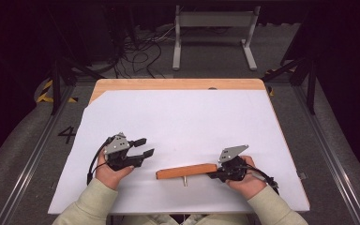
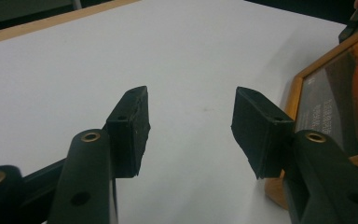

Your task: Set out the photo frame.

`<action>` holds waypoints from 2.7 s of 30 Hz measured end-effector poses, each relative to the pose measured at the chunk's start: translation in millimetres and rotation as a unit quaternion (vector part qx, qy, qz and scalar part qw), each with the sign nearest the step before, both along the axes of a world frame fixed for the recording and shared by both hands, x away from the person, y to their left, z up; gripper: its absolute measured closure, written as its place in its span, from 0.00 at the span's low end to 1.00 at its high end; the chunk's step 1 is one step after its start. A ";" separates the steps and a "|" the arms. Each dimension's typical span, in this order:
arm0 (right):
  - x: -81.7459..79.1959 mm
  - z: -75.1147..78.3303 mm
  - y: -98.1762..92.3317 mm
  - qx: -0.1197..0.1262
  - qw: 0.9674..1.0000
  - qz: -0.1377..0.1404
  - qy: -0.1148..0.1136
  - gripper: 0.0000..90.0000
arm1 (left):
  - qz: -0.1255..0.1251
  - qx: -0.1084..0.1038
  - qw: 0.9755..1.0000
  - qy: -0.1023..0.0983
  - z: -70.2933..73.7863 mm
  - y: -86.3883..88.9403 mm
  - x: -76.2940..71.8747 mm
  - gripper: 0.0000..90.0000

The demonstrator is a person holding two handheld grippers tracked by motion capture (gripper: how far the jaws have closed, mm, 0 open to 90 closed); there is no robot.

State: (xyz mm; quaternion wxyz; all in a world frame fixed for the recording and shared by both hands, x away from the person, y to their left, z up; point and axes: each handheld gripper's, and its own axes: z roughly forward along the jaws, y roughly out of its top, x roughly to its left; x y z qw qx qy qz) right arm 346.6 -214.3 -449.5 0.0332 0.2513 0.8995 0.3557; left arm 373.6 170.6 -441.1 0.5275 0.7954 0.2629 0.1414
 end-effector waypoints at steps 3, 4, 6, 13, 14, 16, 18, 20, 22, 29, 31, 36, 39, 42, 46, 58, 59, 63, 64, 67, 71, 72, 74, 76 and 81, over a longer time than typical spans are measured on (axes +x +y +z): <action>7.0 -1.0 -0.1 0.011 1.000 -0.011 0.002 1.00 | 0.000 0.001 1.000 0.001 -0.4 0.3 0.2 0.52; 9.5 -1.1 -0.3 0.014 1.000 -0.014 0.002 1.00 | 0.000 0.002 1.000 0.001 -0.4 0.4 0.2 0.52; 11.0 -1.0 -0.2 0.015 1.000 -0.017 0.002 1.00 | 0.000 0.001 1.000 0.001 -0.6 0.6 0.2 0.52; 27.2 -0.2 6.3 0.025 0.999 -0.038 -0.003 1.00 | 0.002 -0.001 1.000 0.005 -1.3 0.9 -0.5 0.52; 29.1 -0.3 7.2 0.026 0.999 -0.040 -0.002 1.00 | 0.002 -0.001 1.000 0.005 -1.2 1.0 -0.6 0.52; 34.7 -0.5 9.3 0.031 0.998 -0.046 -0.002 1.00 | 0.002 0.000 1.000 0.005 -1.3 1.3 -0.4 0.52; 40.3 0.6 11.9 0.033 0.998 -0.053 -0.001 1.00 | 0.002 0.000 1.000 0.005 -1.4 1.3 -0.3 0.52; 45.0 2.2 14.4 0.037 0.998 -0.059 -0.004 1.00 | 0.001 0.000 1.000 0.003 -1.5 1.4 0.1 0.52; 49.1 2.4 16.8 0.042 0.997 -0.064 -0.004 1.00 | 0.002 -0.001 1.000 0.005 -1.7 1.3 -0.1 0.52; 65.9 -0.5 28.5 0.050 0.996 -0.073 0.004 1.00 | 0.001 0.000 1.000 0.006 -2.4 2.1 0.2 0.52; 69.7 -1.7 30.4 0.058 0.996 -0.074 0.008 1.00 | 0.001 0.000 1.000 0.006 -2.3 2.1 0.1 0.52; 79.1 0.8 36.0 0.055 0.996 -0.068 0.012 1.00 | 0.002 -0.001 1.000 0.007 -2.6 2.1 0.0 0.52; 84.7 2.1 41.5 0.054 0.996 -0.065 0.013 1.00 | 0.002 -0.001 1.000 0.006 -2.6 2.1 0.1 0.52; 89.6 2.5 47.0 0.053 0.997 -0.060 0.015 1.00 | 0.002 -0.002 1.000 0.007 -2.6 2.3 0.0 0.52; 95.6 2.2 54.6 0.055 0.997 -0.055 0.019 1.00 | 0.002 -0.002 1.000 0.007 -2.8 2.7 0.1 0.52; 111.9 2.6 83.7 0.050 0.998 -0.027 0.022 1.00 | 0.001 -0.002 1.000 0.004 -2.5 3.6 0.6 0.52; 112.5 2.7 86.0 0.049 0.998 -0.027 0.022 1.00 | 0.000 -0.003 1.000 0.005 -2.5 3.6 0.5 0.52; 116.5 2.2 97.8 0.051 0.998 -0.018 0.025 1.00 | 0.001 -0.005 1.000 0.005 -2.6 3.7 0.1 0.52; 117.0 2.1 99.8 0.052 0.998 -0.016 0.024 1.00 | 0.002 -0.005 1.000 0.005 -2.5 3.9 0.0 0.52; 118.3 1.8 108.8 0.052 0.998 -0.009 0.025 0.99 | 0.001 -0.004 1.000 0.004 -2.4 4.3 0.1 0.52; 120.0 -1.0 113.0 0.061 0.998 -0.006 0.023 0.96 | 0.000 -0.006 1.000 0.004 -2.3 4.7 0.0 0.52; 120.1 -1.1 112.3 0.063 0.998 -0.008 0.024 0.94 | 0.001 -0.006 1.000 0.005 -2.4 4.9 0.2 0.52; 119.7 1.6 108.9 0.060 0.998 -0.016 0.019 0.92 | 0.000 -0.007 1.000 0.010 -2.6 5.4 0.5 0.52; 117.5 7.7 104.1 0.046 0.998 -0.029 0.008 0.88 | 0.002 -0.009 1.000 0.010 -2.4 5.7 0.6 0.52; 109.9 25.9 85.2 0.043 0.996 -0.075 0.013 0.72 | 0.006 -0.004 1.000 0.011 -1.0 8.4 0.6 0.52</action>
